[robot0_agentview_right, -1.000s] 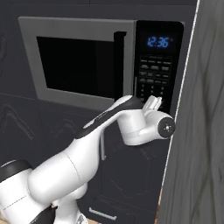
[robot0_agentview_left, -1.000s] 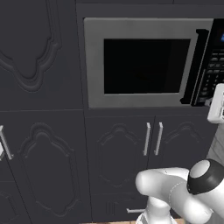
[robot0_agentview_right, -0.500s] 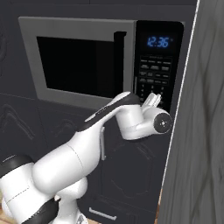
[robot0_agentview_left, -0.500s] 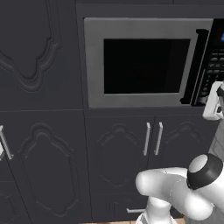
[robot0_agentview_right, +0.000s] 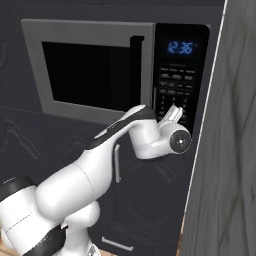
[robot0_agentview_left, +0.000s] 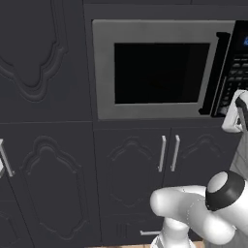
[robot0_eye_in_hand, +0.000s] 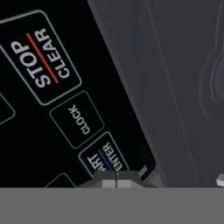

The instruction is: Transport the fish from the fridge to the microwave and turn on the microwave.

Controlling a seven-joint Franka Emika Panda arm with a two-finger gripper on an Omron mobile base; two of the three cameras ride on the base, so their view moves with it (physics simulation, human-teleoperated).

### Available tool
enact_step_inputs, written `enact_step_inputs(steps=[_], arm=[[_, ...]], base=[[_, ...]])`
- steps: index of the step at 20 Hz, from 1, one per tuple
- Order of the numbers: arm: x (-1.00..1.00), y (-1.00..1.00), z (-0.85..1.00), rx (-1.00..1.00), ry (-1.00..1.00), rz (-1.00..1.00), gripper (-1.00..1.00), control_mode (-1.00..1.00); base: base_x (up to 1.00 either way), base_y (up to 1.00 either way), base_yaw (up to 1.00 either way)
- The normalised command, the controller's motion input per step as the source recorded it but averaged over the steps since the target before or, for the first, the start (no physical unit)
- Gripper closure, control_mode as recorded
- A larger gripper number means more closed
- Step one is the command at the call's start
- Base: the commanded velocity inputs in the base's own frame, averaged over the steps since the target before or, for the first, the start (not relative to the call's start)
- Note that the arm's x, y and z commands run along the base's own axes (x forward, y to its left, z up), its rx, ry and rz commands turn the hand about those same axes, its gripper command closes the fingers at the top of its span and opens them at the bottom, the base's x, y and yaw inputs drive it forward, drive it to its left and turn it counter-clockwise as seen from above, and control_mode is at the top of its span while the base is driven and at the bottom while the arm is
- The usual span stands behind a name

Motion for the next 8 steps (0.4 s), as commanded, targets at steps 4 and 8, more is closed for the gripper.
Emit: enact_step_inputs(steps=[4, 8], arm=[[1.00, 0.00, -0.75, 0.01, -0.09, 0.00, 1.00, -1.00], [0.99, 0.00, -0.93, 0.01, -0.16, 0.00, 1.00, -1.00]], base=[[0.00, 0.00, 0.00], [0.00, 0.00, 0.00]])
